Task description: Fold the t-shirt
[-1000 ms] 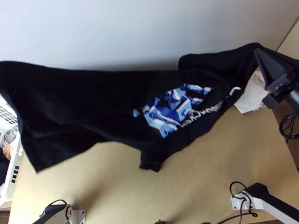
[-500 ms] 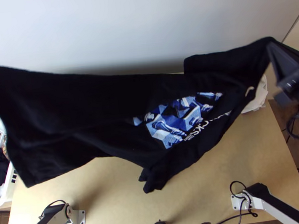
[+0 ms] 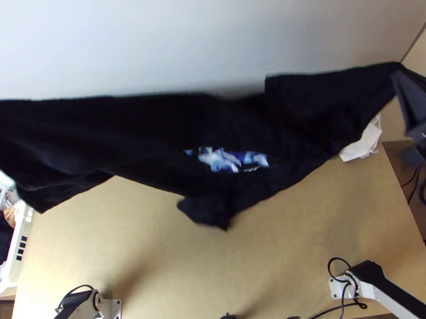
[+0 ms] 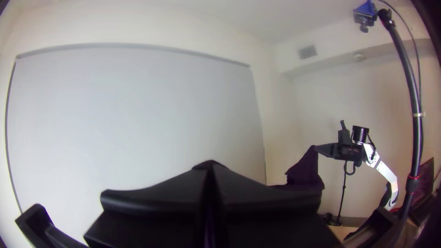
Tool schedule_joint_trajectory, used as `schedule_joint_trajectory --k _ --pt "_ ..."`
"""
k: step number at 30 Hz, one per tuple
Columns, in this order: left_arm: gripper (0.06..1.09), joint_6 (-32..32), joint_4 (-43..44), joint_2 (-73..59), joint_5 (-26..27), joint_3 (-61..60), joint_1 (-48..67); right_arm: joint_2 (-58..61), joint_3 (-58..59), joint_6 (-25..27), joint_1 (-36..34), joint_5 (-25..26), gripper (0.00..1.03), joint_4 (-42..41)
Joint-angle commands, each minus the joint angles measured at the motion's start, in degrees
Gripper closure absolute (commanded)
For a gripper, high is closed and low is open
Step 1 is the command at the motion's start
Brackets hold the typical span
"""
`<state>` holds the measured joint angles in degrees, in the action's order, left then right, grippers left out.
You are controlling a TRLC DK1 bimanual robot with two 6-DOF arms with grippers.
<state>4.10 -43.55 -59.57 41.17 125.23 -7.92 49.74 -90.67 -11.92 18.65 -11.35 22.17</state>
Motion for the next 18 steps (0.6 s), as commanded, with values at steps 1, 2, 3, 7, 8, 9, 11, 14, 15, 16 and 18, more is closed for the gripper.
schedule_joint_trajectory --k 1,2,3,7,8,9,11,14,15,16,18 --pt "1.05 0.5 -0.6 0.9 1.7 4.1 -0.2 -3.9 0.1 1.2 0.3 -0.1 1.0 1.2" --pt "1.05 0.6 -0.4 1.1 1.9 4.1 -0.3 -4.4 0.0 1.1 0.2 0.0 1.0 1.2" --pt "1.05 0.9 0.0 1.2 1.9 4.3 -0.4 -4.6 -0.4 1.1 0.1 0.0 1.0 1.3" --pt "1.05 2.3 0.7 1.3 2.3 5.5 -1.1 -5.1 -1.4 0.6 -0.5 0.5 1.0 1.4" --pt "1.05 2.3 1.0 1.4 2.3 5.5 -1.3 -5.1 -1.9 0.6 -1.0 0.5 1.0 1.4" --pt "1.05 2.3 1.1 1.4 2.3 5.5 -1.5 -5.1 -2.3 0.5 -1.3 0.5 1.0 1.4" --pt "1.05 2.3 1.5 1.3 2.3 5.4 -1.9 -5.1 -3.0 0.5 -1.4 0.5 1.0 1.2" --pt "1.05 2.3 1.9 1.3 2.3 5.4 -2.1 -4.9 -3.5 0.6 -2.0 0.5 1.0 0.6" --pt "1.05 2.3 1.9 1.3 2.3 5.4 -2.3 -5.0 -3.5 0.7 -2.2 0.5 1.0 0.5" --pt "1.05 2.3 2.0 1.3 2.4 5.3 -2.3 -5.1 -3.4 0.7 -2.3 0.5 1.0 0.5" --pt "1.05 2.2 2.0 1.3 2.6 4.7 -2.4 -5.3 -2.5 0.4 -2.4 0.5 1.0 0.5"
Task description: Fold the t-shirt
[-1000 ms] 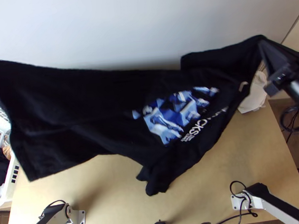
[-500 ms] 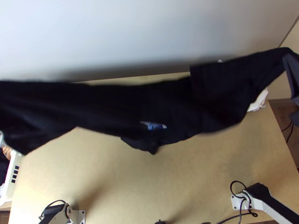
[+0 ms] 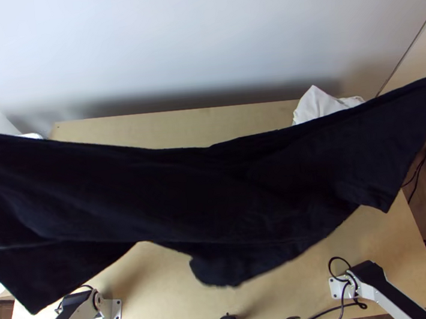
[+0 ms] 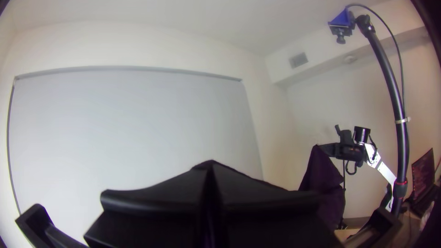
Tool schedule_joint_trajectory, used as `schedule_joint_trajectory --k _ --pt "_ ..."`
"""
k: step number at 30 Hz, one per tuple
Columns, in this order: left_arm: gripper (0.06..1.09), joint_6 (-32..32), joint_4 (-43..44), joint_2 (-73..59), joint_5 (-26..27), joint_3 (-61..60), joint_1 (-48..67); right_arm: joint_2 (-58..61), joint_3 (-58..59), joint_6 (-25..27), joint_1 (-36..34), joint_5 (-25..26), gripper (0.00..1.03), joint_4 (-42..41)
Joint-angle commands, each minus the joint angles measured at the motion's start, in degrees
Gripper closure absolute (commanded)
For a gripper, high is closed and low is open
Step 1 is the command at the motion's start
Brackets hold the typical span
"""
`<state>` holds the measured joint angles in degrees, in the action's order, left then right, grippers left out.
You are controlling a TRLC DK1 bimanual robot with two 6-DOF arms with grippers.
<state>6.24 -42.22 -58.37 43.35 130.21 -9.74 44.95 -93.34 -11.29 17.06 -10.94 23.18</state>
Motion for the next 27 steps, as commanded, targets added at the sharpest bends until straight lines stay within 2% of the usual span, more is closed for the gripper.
schedule_joint_trajectory --k 1,10,27 --pt "1.05 0.1 0.6 0.2 0.4 -0.7 -0.5 -0.7 0.7 -0.2 -0.9 0.1 1.0 -0.5" --pt "1.05 0.5 -0.2 0.6 0.7 -3.2 -2.0 0.5 -2.6 -2.2 -2.0 0.1 1.0 3.0" --pt "1.05 -2.7 -3.7 3.3 0.6 -3.7 -5.2 -3.3 -4.0 -1.9 -5.0 0.9 1.0 9.4"
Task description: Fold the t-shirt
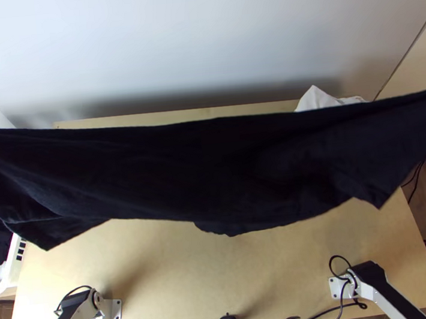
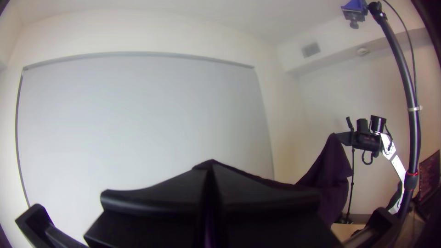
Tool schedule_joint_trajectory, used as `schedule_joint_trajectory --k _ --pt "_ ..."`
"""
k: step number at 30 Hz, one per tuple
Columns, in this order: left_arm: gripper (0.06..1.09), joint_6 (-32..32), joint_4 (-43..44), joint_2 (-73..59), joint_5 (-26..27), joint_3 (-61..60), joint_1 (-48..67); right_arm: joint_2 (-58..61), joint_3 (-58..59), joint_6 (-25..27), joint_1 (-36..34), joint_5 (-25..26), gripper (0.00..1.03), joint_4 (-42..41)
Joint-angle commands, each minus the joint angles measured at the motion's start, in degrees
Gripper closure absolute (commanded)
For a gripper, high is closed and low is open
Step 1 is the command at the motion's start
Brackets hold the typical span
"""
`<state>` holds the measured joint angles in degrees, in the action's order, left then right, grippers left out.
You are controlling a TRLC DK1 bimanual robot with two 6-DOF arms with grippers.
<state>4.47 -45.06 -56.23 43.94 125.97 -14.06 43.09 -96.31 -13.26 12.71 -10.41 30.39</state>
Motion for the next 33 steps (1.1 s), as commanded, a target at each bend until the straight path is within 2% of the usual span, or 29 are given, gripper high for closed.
schedule_joint_trajectory --k 1,7,12,17,20,26,33 --pt "1.05 -1.0 -1.0 1.4 0.0 0.6 -1.1 -1.7 -1.5 0.0 -0.8 0.5 1.0 3.2" --pt "1.05 -2.1 -5.7 3.7 0.1 0.0 -1.1 -3.7 -2.9 0.1 -1.6 0.4 1.0 8.9" --pt "1.05 -2.3 -7.9 7.5 0.4 -9.6 -0.1 -4.2 -1.2 0.2 -2.3 0.4 1.0 12.7" --pt "1.05 -2.4 -9.3 9.8 1.3 -22.2 1.6 -4.2 8.7 -0.3 -1.8 0.2 1.0 14.1" --pt "1.05 -6.9 -10.0 10.8 1.3 -33.0 2.0 -4.1 16.9 -0.4 -1.7 -0.1 1.0 12.9" --pt "1.05 -13.3 -4.5 14.5 1.2 -54.9 1.4 -3.0 33.7 -0.9 -1.8 -2.6 1.0 7.3" --pt "1.05 -16.1 6.2 11.6 1.1 -73.5 -1.0 2.4 42.9 -1.6 -4.4 -7.0 1.0 4.0"
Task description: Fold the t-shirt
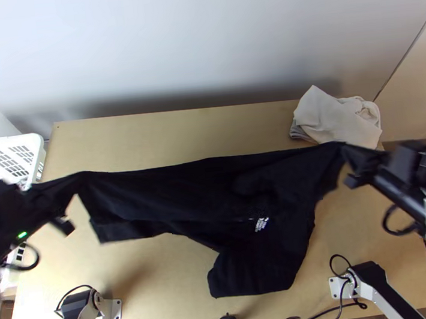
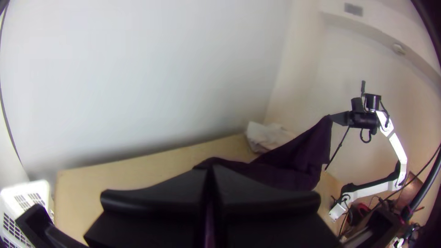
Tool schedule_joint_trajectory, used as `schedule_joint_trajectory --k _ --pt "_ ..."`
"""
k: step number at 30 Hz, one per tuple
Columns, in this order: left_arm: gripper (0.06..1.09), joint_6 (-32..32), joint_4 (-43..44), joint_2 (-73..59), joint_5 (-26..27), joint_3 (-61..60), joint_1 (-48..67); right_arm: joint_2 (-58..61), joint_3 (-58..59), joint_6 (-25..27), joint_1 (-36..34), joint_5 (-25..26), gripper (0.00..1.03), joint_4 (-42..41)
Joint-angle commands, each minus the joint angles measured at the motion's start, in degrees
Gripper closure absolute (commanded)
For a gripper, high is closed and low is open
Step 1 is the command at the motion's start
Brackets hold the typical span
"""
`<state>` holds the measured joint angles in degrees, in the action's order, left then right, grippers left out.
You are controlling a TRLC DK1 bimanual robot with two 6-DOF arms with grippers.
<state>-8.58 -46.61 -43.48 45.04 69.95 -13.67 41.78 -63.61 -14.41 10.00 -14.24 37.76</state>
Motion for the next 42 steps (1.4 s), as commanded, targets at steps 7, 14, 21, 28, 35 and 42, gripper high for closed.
schedule_joint_trajectory --k 7,14,21,28,35,42 --pt "1.05 -3.6 19.9 -13.5 -0.6 -24.5 -3.1 8.8 13.7 1.1 -3.6 -4.0 1.0 -7.9" --pt "1.05 -3.7 32.4 -31.0 -3.3 -23.1 -1.6 21.7 13.5 3.7 -6.1 -4.0 1.0 -18.6" --pt "1.05 -3.0 36.9 -47.1 -5.5 -10.9 0.5 37.0 7.3 4.8 -8.2 -4.0 1.0 -28.4" --pt "1.05 -3.0 37.0 -61.3 -7.2 2.3 0.8 48.8 -0.2 6.1 -8.8 -3.9 1.0 -31.5" --pt "1.05 -3.5 32.7 -74.7 -12.4 15.3 2.2 56.4 -5.6 6.9 -9.0 -3.4 1.0 -32.6" --pt "1.05 -3.5 30.6 -79.0 -18.5 22.1 3.4 60.1 -9.0 7.6 -9.0 -1.1 1.0 -32.8"
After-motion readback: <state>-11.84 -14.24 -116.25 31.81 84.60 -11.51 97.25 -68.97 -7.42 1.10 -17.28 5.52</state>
